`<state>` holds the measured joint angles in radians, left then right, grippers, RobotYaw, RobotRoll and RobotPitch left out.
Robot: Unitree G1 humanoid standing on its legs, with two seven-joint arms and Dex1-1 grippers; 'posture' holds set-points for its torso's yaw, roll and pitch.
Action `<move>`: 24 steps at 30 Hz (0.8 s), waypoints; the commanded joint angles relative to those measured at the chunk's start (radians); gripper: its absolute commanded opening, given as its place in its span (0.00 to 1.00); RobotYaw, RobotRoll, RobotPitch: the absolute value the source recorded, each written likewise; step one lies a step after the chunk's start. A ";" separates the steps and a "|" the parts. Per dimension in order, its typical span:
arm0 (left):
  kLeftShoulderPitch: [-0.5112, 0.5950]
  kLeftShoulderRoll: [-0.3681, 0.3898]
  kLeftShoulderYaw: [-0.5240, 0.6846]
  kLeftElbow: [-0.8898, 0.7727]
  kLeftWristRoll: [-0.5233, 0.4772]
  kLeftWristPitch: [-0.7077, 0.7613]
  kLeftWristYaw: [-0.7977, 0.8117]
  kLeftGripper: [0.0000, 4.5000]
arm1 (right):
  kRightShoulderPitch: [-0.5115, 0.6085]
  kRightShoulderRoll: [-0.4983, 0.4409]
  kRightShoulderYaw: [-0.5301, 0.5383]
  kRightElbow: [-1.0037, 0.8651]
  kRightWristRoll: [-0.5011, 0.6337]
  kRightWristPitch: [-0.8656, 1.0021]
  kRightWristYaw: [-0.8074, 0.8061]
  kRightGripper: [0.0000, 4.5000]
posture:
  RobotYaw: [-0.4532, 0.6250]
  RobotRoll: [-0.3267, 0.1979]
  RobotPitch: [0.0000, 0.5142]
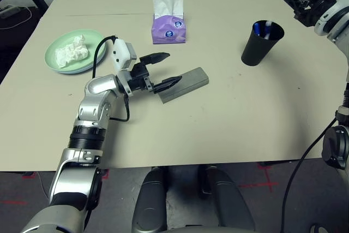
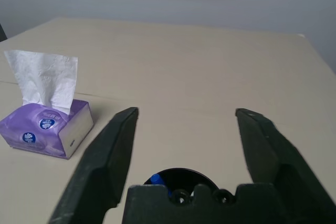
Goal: Organize and tidy the items on the table.
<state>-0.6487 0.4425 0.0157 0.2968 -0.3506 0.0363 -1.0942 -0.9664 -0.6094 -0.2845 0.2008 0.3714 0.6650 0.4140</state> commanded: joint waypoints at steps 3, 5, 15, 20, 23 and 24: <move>0.011 0.000 -0.013 0.006 0.011 -0.004 -0.002 1.00 | 0.013 -0.009 -0.003 -0.012 0.003 0.008 0.001 0.99 | 0.47 0.62 0.35; 0.011 0.001 -0.013 0.006 0.011 -0.004 -0.002 1.00 | 0.016 -0.009 -0.007 -0.012 0.005 0.007 0.001 0.99 | 0.47 0.62 0.35; 0.003 -0.002 0.041 -0.018 0.014 0.043 0.137 1.00 | 0.205 0.071 -0.074 -0.065 0.034 -0.249 0.048 0.99 | 0.46 0.62 0.32; 0.026 -0.048 0.127 -0.087 -0.001 0.104 0.382 1.00 | 0.370 0.147 -0.110 -0.062 -0.018 -0.510 -0.011 0.99 | 0.47 0.62 0.32; 0.025 -0.091 0.197 -0.105 -0.002 0.110 0.543 1.00 | 0.419 0.196 -0.125 -0.033 -0.061 -0.633 -0.097 0.99 | 0.47 0.62 0.32; 0.026 -0.097 0.214 -0.101 0.012 0.096 0.588 1.00 | 0.431 0.208 -0.125 -0.010 -0.075 -0.674 -0.116 0.99 | 0.47 0.62 0.32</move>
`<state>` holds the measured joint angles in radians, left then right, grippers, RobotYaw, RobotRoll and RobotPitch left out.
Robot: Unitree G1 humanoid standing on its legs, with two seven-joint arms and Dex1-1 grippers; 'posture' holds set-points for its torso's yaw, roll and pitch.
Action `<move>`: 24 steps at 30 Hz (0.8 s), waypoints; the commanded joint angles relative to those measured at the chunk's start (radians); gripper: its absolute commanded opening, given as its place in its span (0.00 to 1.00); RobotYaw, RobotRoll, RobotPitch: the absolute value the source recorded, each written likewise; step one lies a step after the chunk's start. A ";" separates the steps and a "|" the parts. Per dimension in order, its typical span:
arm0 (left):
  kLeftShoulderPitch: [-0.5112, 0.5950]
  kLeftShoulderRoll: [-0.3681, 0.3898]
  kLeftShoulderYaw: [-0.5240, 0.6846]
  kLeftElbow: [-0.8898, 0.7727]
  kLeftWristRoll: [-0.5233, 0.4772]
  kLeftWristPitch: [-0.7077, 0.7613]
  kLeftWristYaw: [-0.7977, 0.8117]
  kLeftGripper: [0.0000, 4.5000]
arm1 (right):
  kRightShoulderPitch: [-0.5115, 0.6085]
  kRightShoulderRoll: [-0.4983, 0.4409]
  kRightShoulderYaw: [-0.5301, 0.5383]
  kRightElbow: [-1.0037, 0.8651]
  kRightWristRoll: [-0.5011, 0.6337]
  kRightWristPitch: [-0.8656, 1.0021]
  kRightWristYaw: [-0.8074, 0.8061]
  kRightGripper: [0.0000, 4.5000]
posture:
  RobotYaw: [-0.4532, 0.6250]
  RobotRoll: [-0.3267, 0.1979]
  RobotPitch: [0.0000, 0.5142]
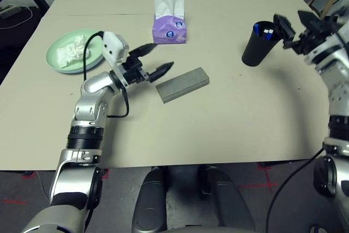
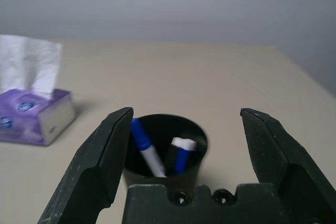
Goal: Organize and tidy the items on the table.
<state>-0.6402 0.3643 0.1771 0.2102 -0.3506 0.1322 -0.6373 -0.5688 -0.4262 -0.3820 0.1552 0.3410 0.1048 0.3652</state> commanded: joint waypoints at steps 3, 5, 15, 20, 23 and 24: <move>0.034 -0.015 0.082 0.007 0.072 -0.052 0.245 1.00 | 0.057 0.043 -0.022 0.111 -0.068 -0.190 -0.099 0.99 | 0.48 0.62 0.31; 0.054 -0.002 0.100 0.015 0.101 -0.083 0.296 1.00 | 0.063 0.051 -0.019 0.148 -0.069 -0.212 -0.112 0.99 | 0.48 0.62 0.31; 0.234 0.108 0.241 0.120 0.150 -0.226 0.424 1.00 | 0.084 0.036 0.011 0.310 -0.075 -0.273 -0.060 0.99 | 0.50 0.62 0.29; 0.280 0.141 0.294 0.148 0.110 -0.253 0.398 1.00 | 0.065 0.003 0.011 0.342 -0.053 -0.276 -0.010 0.99 | 0.51 0.62 0.28; 0.285 0.155 0.300 0.160 0.092 -0.248 0.365 1.00 | 0.055 -0.012 0.004 0.352 -0.040 -0.268 0.009 0.99 | 0.51 0.62 0.28; 0.276 0.160 0.303 0.173 0.084 -0.245 0.358 1.00 | 0.053 -0.016 0.004 0.355 -0.033 -0.262 0.021 0.99 | 0.51 0.62 0.28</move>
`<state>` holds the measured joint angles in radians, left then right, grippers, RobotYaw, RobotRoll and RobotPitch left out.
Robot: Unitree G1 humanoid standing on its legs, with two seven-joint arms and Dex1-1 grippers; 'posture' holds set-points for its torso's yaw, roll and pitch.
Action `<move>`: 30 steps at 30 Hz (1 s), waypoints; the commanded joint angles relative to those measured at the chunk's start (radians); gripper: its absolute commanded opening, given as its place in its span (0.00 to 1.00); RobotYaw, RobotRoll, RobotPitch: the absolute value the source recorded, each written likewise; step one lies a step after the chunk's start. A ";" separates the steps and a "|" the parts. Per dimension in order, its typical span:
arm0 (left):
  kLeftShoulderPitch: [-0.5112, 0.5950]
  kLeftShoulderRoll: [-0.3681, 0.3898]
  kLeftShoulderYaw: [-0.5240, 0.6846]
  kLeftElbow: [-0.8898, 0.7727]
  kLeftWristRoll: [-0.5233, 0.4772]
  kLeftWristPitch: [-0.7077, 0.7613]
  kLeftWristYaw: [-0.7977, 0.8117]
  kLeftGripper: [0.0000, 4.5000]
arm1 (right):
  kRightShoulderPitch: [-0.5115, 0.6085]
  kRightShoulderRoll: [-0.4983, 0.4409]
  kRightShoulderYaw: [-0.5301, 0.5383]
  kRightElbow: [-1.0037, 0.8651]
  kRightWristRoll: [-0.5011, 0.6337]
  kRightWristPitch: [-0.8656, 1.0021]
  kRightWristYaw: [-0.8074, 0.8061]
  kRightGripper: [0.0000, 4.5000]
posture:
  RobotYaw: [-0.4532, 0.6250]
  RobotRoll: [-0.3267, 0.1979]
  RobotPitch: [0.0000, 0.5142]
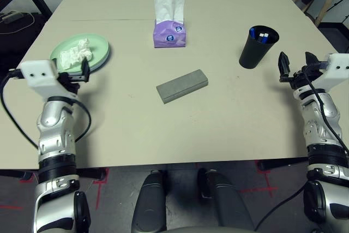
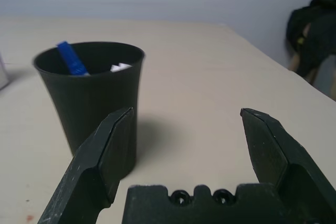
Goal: Organize and tidy the items on the table.
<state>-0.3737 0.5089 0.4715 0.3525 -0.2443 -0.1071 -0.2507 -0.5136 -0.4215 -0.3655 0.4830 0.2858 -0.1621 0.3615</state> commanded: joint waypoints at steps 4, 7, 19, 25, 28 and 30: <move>-0.017 0.046 0.004 0.103 -0.027 -0.014 -0.060 1.00 | 0.004 -0.021 -0.007 0.017 0.031 0.031 0.035 0.99 | 0.51 0.62 0.27; -0.018 0.053 -0.004 0.120 -0.032 -0.020 -0.082 1.00 | 0.014 -0.015 -0.004 0.001 0.033 0.037 0.035 0.99 | 0.50 0.62 0.27; -0.027 0.059 -0.002 0.131 -0.042 -0.021 -0.105 1.00 | 0.027 -0.011 0.000 -0.023 0.032 0.057 0.020 0.99 | 0.50 0.62 0.26; -0.033 0.058 -0.001 0.138 -0.041 -0.025 -0.103 1.00 | 0.018 -0.006 0.006 -0.023 0.029 0.062 0.015 0.99 | 0.50 0.62 0.26; -0.033 0.056 0.000 0.139 -0.042 -0.024 -0.103 1.00 | 0.016 -0.003 0.011 -0.020 0.027 0.062 0.014 0.99 | 0.50 0.62 0.26; -0.033 0.054 0.000 0.138 -0.044 -0.024 -0.103 1.00 | 0.016 -0.001 0.013 -0.019 0.026 0.061 0.012 0.99 | 0.50 0.62 0.26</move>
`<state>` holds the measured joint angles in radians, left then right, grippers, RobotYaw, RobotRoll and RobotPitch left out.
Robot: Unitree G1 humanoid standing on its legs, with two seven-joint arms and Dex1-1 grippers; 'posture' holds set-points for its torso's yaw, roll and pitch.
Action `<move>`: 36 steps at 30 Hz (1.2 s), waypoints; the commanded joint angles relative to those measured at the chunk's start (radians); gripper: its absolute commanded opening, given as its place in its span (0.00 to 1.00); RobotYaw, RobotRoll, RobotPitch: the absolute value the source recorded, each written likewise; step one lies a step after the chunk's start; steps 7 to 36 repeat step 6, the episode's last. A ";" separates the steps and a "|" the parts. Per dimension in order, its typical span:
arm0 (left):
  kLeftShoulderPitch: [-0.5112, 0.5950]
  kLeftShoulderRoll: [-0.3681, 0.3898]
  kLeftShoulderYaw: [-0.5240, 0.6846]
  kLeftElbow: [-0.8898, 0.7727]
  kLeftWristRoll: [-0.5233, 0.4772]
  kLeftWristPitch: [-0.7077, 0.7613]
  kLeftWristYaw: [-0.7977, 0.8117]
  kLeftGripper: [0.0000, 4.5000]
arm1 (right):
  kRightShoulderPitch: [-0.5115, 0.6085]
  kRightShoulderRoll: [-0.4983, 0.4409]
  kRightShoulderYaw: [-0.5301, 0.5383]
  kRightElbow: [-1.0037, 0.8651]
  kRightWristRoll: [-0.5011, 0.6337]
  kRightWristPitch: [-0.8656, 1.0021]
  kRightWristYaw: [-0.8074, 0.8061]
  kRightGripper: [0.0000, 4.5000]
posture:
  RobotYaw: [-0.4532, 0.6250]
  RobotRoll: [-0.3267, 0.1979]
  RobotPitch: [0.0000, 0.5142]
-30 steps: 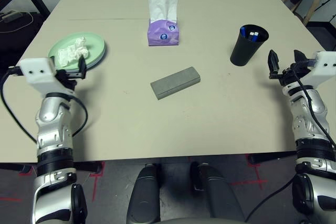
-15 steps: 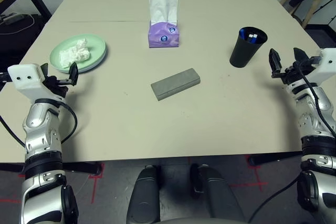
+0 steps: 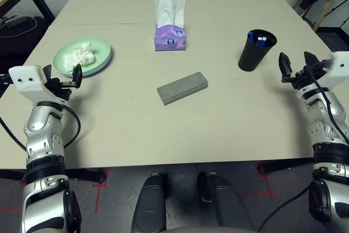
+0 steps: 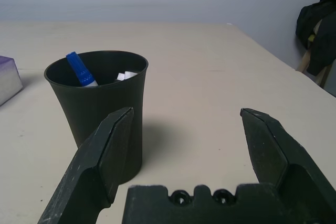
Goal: Organize and tidy the items on the table.
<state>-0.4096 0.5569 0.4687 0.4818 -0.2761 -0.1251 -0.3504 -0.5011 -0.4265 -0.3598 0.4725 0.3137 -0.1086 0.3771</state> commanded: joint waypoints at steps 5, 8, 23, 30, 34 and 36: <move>0.004 0.005 0.002 0.006 -0.012 -0.004 -0.003 1.00 | 0.004 0.004 0.010 -0.008 -0.001 0.009 -0.004 0.99 | 0.50 0.62 0.25; 0.004 0.005 0.001 0.005 -0.012 -0.003 -0.003 1.00 | 0.004 0.004 0.010 -0.008 -0.001 0.010 -0.004 0.99 | 0.50 0.62 0.25; 0.004 0.005 0.001 0.005 -0.012 -0.003 -0.003 1.00 | 0.004 0.004 0.010 -0.008 -0.001 0.010 -0.004 0.99 | 0.50 0.62 0.25; 0.004 0.005 0.001 0.005 -0.012 -0.003 -0.003 1.00 | 0.004 0.004 0.010 -0.008 -0.001 0.010 -0.004 0.99 | 0.50 0.62 0.25; 0.004 0.005 0.001 0.005 -0.012 -0.003 -0.003 1.00 | 0.004 0.004 0.010 -0.008 -0.001 0.010 -0.004 0.99 | 0.50 0.62 0.25; 0.004 0.005 0.001 0.005 -0.012 -0.003 -0.003 1.00 | 0.004 0.004 0.010 -0.008 -0.001 0.010 -0.004 0.99 | 0.50 0.62 0.25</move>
